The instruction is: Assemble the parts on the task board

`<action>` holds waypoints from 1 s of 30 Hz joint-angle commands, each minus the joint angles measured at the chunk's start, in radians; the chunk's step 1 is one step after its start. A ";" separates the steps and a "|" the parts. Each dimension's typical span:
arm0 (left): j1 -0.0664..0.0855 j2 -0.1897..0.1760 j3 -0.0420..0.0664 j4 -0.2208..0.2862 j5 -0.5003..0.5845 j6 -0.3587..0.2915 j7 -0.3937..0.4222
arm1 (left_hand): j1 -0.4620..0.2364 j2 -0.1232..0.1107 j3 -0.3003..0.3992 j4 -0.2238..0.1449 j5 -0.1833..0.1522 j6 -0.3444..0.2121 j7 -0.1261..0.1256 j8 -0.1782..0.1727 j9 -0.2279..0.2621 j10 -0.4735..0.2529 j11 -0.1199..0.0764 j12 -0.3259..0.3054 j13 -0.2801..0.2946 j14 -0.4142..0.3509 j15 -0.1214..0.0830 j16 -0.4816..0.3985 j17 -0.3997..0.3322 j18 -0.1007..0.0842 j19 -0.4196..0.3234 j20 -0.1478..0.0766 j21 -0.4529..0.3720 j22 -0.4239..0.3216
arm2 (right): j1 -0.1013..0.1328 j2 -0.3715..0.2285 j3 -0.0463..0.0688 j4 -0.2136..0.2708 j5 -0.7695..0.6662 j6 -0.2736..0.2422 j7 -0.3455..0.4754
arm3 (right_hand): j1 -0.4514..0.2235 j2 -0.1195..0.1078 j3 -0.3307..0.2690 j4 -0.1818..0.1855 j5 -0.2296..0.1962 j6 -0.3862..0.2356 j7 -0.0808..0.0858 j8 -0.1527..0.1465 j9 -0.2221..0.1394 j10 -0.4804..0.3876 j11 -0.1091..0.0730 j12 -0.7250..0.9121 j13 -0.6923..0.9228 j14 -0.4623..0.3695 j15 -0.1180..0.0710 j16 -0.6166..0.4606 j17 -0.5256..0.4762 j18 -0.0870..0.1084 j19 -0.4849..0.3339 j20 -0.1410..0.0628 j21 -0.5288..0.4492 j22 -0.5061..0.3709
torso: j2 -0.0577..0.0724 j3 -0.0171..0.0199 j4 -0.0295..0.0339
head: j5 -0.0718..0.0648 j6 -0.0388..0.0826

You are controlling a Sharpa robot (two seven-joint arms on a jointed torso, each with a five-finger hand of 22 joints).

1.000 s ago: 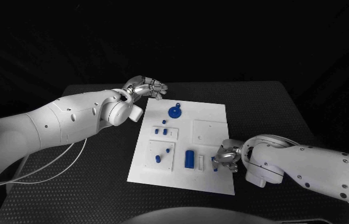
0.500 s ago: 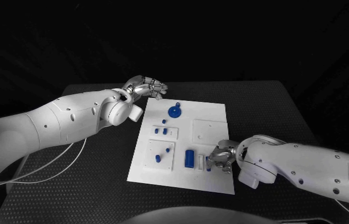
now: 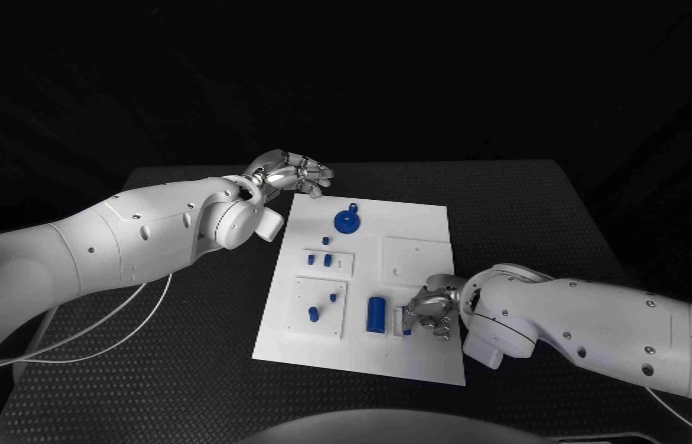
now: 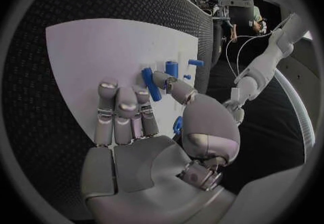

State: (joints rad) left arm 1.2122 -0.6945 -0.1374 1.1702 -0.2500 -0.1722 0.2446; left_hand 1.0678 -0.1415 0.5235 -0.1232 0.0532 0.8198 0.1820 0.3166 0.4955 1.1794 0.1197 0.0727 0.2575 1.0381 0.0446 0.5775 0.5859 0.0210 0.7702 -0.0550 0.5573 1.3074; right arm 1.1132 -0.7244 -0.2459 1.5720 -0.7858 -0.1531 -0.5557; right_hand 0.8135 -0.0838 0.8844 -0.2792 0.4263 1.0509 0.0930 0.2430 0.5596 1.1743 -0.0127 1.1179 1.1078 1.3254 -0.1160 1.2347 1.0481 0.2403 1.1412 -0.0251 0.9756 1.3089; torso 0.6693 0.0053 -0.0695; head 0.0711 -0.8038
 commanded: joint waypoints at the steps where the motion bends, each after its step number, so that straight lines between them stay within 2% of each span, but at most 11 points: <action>1: 0.001 0.000 0.001 0.003 -0.006 0.015 0.003 | -0.007 -0.001 0.001 0.005 0.002 -0.009 0.001 0.004 -0.002 -0.004 0.001 0.005 0.002 -0.001 0.005 -0.006 0.001 0.017 -0.003 0.005 -0.005 0.022 | -0.002 0.005 -0.001 -0.007 0.007 0.025 -0.003 | 0.012 0.027 -0.002 0.000 0.000 0.006 0.000 0.003 0.005 0.009 -0.005 -0.003 0.001 0.001 -0.005 0.001 -0.002 0.022 0.008 -0.002 0.005 0.011 | 0.000 -0.0003 0.0005 | 0.002 -0.001; 14: 0.002 0.000 0.001 0.003 -0.008 0.018 -0.001 | -0.008 -0.002 0.001 0.006 0.002 -0.010 0.001 0.004 -0.002 -0.004 0.001 0.005 0.002 -0.001 0.005 -0.006 0.002 0.017 -0.003 0.005 -0.005 0.022 | -0.002 0.015 -0.001 -0.003 0.021 0.070 0.012 | -0.003 0.023 -0.021 0.001 -0.010 0.009 -0.001 0.006 0.004 0.005 -0.006 -0.005 0.001 0.000 -0.005 0.000 -0.003 0.022 0.006 0.000 0.004 0.011 | -0.001 0.0003 -0.0006 | 0.005 -0.003; 24: 0.002 -0.002 0.001 0.004 -0.011 0.019 -0.002 | -0.009 -0.002 0.000 0.007 0.002 -0.010 0.001 0.004 -0.002 -0.005 0.001 0.005 0.002 -0.001 0.005 -0.007 0.002 0.017 -0.003 0.005 -0.005 0.022 | -0.002 0.012 -0.001 -0.001 0.019 0.072 0.023 | -0.029 0.009 -0.073 0.007 -0.022 0.011 -0.002 0.010 0.002 0.003 -0.007 -0.006 0.002 0.000 -0.007 -0.001 -0.005 0.022 0.006 0.001 0.003 0.010 | 0.000 0.0003 -0.0009 | 0.008 -0.006; 30: 0.002 -0.002 0.001 0.004 -0.011 0.021 -0.003 | -0.009 -0.003 0.000 0.008 0.002 -0.010 0.001 0.004 -0.002 -0.005 0.001 0.005 0.002 -0.001 0.005 -0.007 0.003 0.017 -0.003 0.005 -0.005 0.022 | -0.002 0.010 -0.001 0.002 0.018 0.069 0.029 | -0.033 0.007 -0.084 0.008 -0.023 0.012 -0.003 0.011 0.001 0.003 -0.008 -0.007 0.002 -0.001 -0.007 -0.001 -0.005 0.022 0.006 0.000 0.003 0.010 | 0.000 0.0002 -0.0001 | 0.008 -0.008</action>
State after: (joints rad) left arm 1.2124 -0.6970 -0.1374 1.1713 -0.2561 -0.1663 0.2378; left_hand 1.0678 -0.1415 0.5236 -0.1232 0.0532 0.8162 0.1855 0.3166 0.4947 1.1793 0.1197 0.0727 0.2573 1.0381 0.0446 0.5735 0.5874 0.0209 0.7702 -0.0550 0.5573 1.3080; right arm 1.1142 -0.7185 -0.2470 1.5668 -0.7768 -0.1080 -0.5545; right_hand 0.7929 -0.0726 0.8056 -0.2716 0.4066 1.0533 0.0906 0.2526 0.5604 1.1743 -0.0129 1.1176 1.1087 1.3253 -0.1151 1.2347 1.0447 0.2403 1.1411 -0.0249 0.9756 1.3089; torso 0.6691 0.0056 -0.0704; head 0.0790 -0.8111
